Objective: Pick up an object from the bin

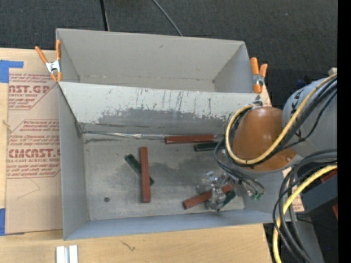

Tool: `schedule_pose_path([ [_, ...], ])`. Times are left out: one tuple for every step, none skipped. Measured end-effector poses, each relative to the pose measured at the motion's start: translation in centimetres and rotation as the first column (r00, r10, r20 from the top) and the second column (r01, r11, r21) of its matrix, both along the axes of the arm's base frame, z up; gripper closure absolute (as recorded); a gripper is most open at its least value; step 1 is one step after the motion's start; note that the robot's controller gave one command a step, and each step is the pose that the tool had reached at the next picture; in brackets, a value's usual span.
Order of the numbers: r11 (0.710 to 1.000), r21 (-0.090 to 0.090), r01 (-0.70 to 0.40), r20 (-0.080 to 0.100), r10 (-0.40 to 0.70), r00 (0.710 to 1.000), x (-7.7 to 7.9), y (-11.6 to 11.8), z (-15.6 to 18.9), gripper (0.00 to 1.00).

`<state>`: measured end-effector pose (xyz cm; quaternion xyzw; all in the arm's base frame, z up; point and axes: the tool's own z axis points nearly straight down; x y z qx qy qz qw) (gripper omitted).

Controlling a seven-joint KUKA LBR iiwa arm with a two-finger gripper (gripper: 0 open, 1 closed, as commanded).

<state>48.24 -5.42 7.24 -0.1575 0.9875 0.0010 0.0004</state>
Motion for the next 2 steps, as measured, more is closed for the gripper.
schedule_pose_path([
  [1.000,0.000,-0.002,-0.010,0.002,1.000,0.0,0.0,0.7,1.00],
  [0.971,-0.001,-0.237,0.002,0.237,0.971,5.8,-0.3,13.1,1.00],
])
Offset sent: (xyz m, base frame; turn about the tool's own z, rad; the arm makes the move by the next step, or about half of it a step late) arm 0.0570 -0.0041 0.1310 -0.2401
